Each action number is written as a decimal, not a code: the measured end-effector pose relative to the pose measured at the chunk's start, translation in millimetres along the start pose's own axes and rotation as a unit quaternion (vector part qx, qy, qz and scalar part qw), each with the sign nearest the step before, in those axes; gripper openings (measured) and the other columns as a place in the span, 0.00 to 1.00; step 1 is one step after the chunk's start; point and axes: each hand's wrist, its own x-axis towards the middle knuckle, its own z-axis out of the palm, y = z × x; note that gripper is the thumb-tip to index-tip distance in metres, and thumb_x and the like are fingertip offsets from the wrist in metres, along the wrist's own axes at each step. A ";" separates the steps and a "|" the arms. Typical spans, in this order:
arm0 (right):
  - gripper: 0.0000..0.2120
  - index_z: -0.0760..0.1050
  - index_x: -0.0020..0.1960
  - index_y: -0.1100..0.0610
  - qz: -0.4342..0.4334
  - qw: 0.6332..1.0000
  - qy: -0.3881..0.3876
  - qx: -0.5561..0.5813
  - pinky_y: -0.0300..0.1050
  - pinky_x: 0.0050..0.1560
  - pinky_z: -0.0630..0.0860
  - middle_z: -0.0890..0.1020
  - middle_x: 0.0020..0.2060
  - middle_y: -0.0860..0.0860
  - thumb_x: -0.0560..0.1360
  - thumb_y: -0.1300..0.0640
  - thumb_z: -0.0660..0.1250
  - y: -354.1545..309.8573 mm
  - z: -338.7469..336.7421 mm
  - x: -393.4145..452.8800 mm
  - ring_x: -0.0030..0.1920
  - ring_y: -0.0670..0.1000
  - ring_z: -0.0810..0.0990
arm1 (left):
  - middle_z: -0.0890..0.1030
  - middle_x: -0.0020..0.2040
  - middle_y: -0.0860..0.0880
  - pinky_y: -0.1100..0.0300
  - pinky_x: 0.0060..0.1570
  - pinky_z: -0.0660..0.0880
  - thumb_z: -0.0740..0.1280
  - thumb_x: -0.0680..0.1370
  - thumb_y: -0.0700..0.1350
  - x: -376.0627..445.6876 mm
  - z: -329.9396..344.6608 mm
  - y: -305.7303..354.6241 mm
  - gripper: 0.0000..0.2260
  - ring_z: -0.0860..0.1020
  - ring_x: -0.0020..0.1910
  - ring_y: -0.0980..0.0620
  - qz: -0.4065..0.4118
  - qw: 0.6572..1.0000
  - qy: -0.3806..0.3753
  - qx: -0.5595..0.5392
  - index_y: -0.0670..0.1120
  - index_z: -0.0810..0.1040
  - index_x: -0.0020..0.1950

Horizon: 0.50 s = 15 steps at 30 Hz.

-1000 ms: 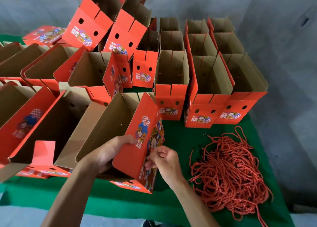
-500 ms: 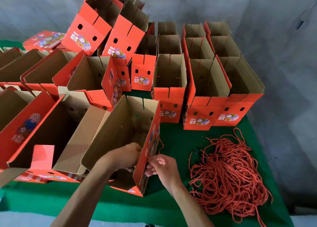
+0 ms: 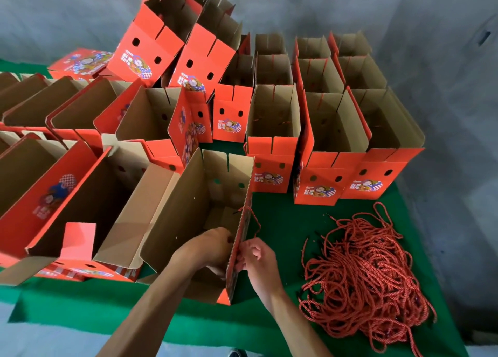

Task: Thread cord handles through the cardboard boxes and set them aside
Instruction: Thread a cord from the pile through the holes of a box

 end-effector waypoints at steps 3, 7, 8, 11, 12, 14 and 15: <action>0.13 0.77 0.50 0.60 -0.002 1.000 0.000 -0.010 0.44 0.45 0.80 0.85 0.40 0.49 0.83 0.50 0.65 -0.4 2.2 0.1 0.41 0.48 0.84 | 0.86 0.48 0.50 0.61 0.42 0.83 0.73 0.79 0.44 2.3 -0.5 -2.7 0.07 0.86 0.43 0.55 -0.006 0.999 0.016 -0.027 0.48 0.80 0.56; 0.14 0.77 0.52 0.58 -0.006 1.000 0.007 -0.017 0.40 0.43 0.80 0.86 0.43 0.49 0.83 0.46 0.65 -3.1 2.2 0.7 0.43 0.48 0.85 | 0.85 0.51 0.44 0.57 0.39 0.84 0.70 0.81 0.46 -0.9 1.7 0.3 0.08 0.87 0.41 0.51 -0.013 0.991 0.032 -0.132 0.45 0.77 0.58; 0.15 0.77 0.53 0.58 -0.008 1.000 0.005 -0.015 0.40 0.43 0.81 0.86 0.44 0.50 0.83 0.46 0.65 -3.3 2.2 0.4 0.43 0.49 0.85 | 0.84 0.52 0.43 0.54 0.41 0.85 0.69 0.82 0.46 -3.1 2.5 2.5 0.08 0.87 0.42 0.49 -0.006 0.987 0.034 -0.155 0.44 0.77 0.59; 0.17 0.75 0.57 0.58 -0.018 1.000 0.006 0.004 0.41 0.42 0.82 0.86 0.45 0.51 0.82 0.43 0.65 -3.9 2.3 -1.4 0.44 0.52 0.87 | 0.82 0.56 0.43 0.47 0.49 0.84 0.62 0.86 0.47 -9.5 5.0 10.5 0.09 0.86 0.49 0.46 0.064 0.979 0.069 -0.183 0.47 0.76 0.63; 0.19 0.74 0.58 0.57 -0.024 1.000 0.013 0.009 0.41 0.41 0.82 0.86 0.44 0.51 0.82 0.42 0.65 -5.3 1.8 -1.2 0.43 0.52 0.87 | 0.82 0.58 0.44 0.46 0.54 0.83 0.59 0.87 0.47 -12.4 5.6 14.5 0.09 0.85 0.53 0.46 0.095 0.972 0.086 -0.194 0.48 0.75 0.64; 0.20 0.75 0.58 0.56 -0.028 0.999 0.031 0.009 0.45 0.42 0.83 0.86 0.44 0.51 0.80 0.39 0.65 -10.4 -0.7 2.4 0.44 0.53 0.87 | 0.81 0.59 0.44 0.45 0.60 0.80 0.57 0.88 0.47 -15.9 7.1 22.1 0.12 0.83 0.56 0.45 0.133 0.960 0.104 -0.225 0.47 0.74 0.67; 0.19 0.75 0.58 0.56 -0.028 0.999 0.035 0.009 0.49 0.44 0.84 0.86 0.45 0.52 0.80 0.39 0.66 -14.2 -2.9 4.7 0.45 0.54 0.87 | 0.81 0.60 0.43 0.45 0.60 0.79 0.56 0.88 0.48 -16.3 8.1 25.7 0.14 0.82 0.57 0.45 0.134 0.957 0.106 -0.236 0.46 0.74 0.69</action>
